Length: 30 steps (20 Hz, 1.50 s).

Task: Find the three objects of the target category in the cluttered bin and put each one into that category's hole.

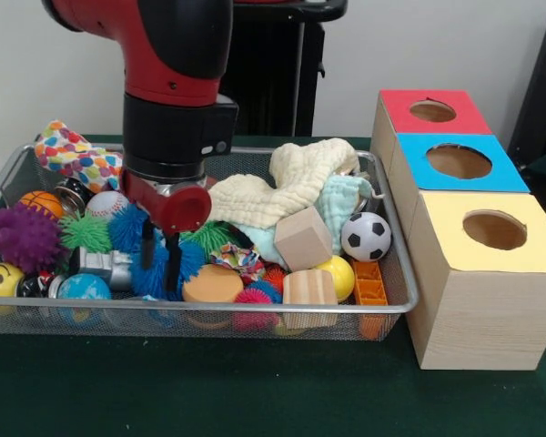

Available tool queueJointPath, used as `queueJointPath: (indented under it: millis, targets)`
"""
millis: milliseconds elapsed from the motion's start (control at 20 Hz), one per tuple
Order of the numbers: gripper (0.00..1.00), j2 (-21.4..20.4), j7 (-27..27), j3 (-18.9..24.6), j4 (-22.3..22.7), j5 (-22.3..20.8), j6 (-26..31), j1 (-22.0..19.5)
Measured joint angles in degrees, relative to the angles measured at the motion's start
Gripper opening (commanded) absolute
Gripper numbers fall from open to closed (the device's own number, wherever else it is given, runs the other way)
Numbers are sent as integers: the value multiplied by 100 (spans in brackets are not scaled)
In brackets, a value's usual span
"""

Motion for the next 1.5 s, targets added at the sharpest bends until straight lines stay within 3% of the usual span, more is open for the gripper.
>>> queueJointPath:
  millis: [550, 1500]
  targets:
    - [100, 66, 0, 1, -486, -7, 1, -229]
    - [100, 130, 0, 30, -351, -27, 0, -367]
